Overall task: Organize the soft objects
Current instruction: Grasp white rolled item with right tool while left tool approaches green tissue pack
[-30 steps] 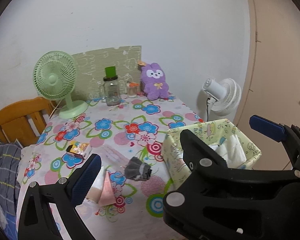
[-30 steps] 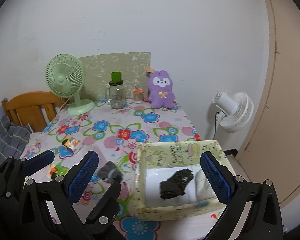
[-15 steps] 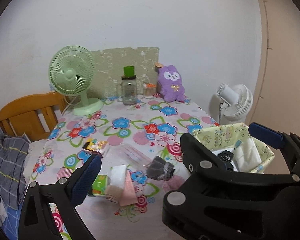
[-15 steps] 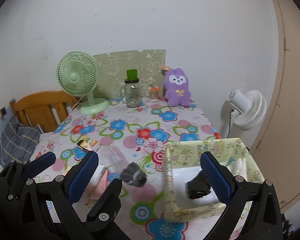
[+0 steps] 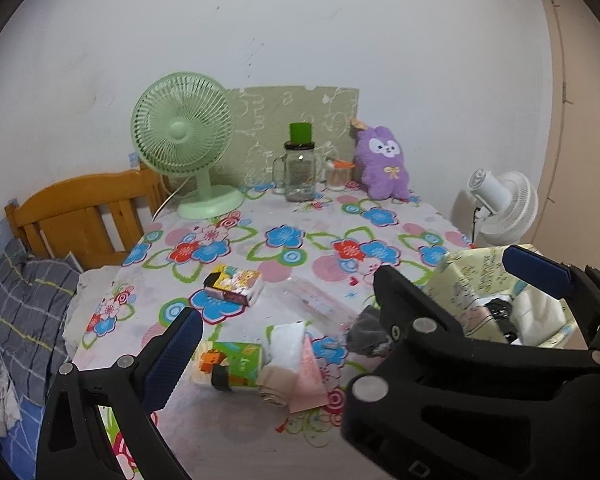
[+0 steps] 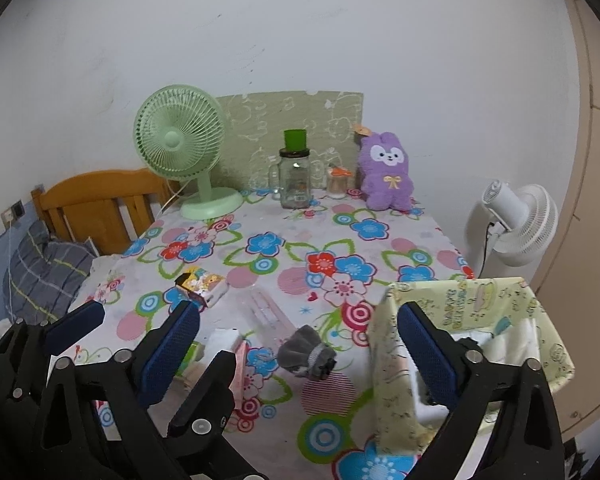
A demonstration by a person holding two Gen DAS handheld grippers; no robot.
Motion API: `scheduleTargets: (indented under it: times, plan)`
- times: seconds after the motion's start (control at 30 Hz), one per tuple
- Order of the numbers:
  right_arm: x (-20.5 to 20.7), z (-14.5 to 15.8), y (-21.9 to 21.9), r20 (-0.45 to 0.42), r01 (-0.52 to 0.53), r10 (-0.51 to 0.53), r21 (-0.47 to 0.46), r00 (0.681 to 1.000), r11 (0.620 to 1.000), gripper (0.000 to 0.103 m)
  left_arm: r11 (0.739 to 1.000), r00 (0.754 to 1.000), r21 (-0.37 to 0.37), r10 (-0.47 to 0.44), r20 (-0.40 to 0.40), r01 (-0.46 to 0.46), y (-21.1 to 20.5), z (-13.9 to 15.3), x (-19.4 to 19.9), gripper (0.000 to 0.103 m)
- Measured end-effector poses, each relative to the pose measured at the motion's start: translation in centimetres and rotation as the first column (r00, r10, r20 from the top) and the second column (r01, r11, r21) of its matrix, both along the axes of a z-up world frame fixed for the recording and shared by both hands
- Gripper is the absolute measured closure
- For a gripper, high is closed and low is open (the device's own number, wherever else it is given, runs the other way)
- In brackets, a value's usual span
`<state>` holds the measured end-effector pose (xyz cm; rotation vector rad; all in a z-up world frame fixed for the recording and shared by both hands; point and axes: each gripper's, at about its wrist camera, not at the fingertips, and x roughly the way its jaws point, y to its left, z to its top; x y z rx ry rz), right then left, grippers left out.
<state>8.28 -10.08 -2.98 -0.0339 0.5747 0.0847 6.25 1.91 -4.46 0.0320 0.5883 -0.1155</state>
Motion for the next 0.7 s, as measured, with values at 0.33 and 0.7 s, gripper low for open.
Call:
scheduleTargets:
  times: [0.33,0.7]
  plan:
    - [1.8,-2.4,1.7,-0.045,-0.042,0.042,-0.009,0.998,0.999,0.007,1.000,0.998,0.009,0.011,-0.064,-0.011,1.3,-2.3,1.5,0.005]
    - [3.2,-5.2,2.9,-0.080,-0.069,0.069,-0.008,0.994,0.998,0.012,0.999,0.989,-0.011,0.035,-0.146,-0.037,3.2,-5.3,2.9,0.010]
